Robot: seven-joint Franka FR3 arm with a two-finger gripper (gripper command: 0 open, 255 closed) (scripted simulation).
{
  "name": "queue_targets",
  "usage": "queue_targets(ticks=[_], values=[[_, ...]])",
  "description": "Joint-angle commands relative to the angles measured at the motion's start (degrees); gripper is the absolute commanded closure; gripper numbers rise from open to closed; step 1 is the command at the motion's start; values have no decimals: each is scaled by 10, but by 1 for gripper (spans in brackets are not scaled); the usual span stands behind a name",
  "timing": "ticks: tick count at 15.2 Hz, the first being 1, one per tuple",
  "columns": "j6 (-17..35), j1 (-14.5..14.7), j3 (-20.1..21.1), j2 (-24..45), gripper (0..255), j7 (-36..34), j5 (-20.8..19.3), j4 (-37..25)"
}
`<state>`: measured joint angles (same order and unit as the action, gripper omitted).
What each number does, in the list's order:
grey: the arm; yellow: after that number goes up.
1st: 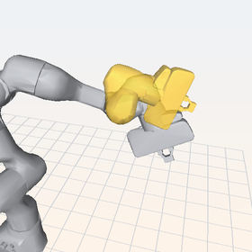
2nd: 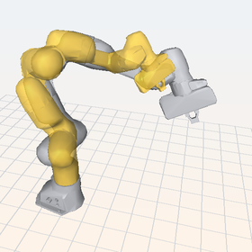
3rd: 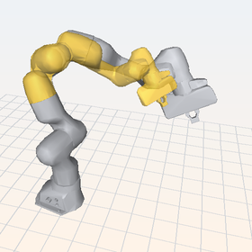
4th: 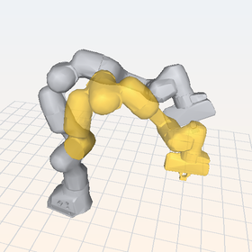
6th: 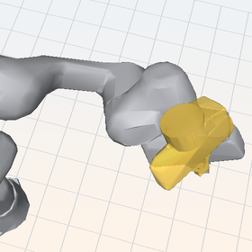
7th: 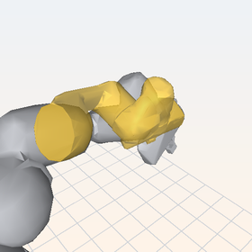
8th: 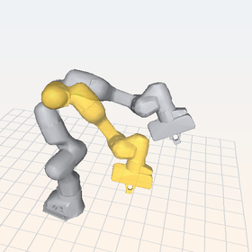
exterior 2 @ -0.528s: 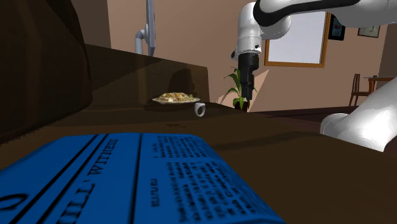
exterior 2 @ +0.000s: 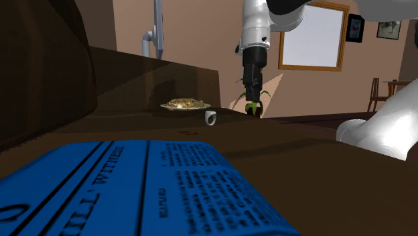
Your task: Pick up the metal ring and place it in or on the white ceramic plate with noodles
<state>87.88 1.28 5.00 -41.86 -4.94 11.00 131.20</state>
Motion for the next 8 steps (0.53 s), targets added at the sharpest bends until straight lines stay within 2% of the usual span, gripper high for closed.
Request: queue_targets(ticks=[1,8], values=[[4,6,29,12,0,-33,11,-15],[19,19,133,78,0,-151,31,-90]])
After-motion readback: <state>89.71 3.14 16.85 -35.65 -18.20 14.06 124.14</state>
